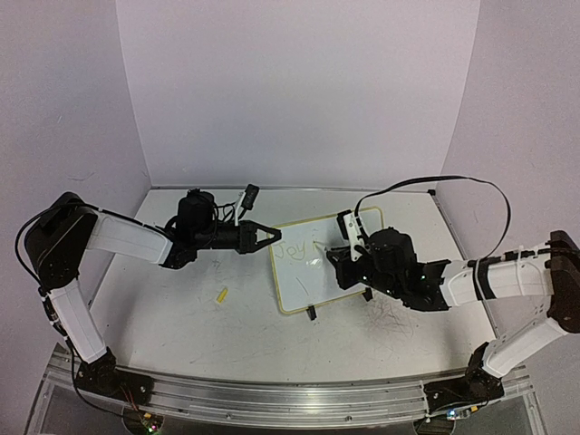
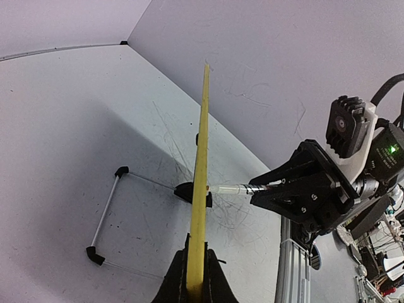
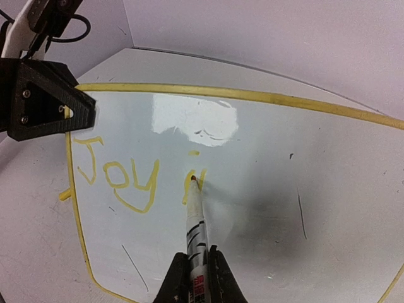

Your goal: Write a sentence on the whiteboard

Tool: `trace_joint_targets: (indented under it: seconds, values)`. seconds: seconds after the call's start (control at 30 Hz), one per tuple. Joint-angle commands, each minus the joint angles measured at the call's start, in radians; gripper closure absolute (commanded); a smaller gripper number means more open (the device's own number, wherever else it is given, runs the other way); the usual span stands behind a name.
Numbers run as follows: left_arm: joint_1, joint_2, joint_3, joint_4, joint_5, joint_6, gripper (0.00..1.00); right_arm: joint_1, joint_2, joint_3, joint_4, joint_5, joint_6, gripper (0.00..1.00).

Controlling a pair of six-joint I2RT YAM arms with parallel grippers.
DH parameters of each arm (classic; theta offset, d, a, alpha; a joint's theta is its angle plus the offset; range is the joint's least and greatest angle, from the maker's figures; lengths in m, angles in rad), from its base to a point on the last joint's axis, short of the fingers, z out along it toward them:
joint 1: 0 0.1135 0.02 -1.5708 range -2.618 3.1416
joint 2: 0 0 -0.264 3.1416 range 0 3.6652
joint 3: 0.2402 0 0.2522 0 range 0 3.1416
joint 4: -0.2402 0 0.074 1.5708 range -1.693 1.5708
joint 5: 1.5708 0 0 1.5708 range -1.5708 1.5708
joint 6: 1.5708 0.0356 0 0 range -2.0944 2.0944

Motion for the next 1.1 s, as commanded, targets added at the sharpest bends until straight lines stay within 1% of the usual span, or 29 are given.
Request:
trace_joint_targets:
  seconds: [0.0,0.47,1.07]
  values:
    - [0.006,-0.025,-0.004,-0.043,-0.059,0.053,1.0,-0.006,0.022,0.039,0.015,0.072,0.012,1.0]
    - [0.006,-0.028,-0.007,-0.044,-0.06,0.053,1.0,-0.009,-0.006,0.011,-0.01,0.135,0.043,1.0]
    - [0.006,-0.03,-0.007,-0.043,-0.063,0.053,1.0,-0.007,-0.035,-0.058,-0.049,0.068,0.088,1.0]
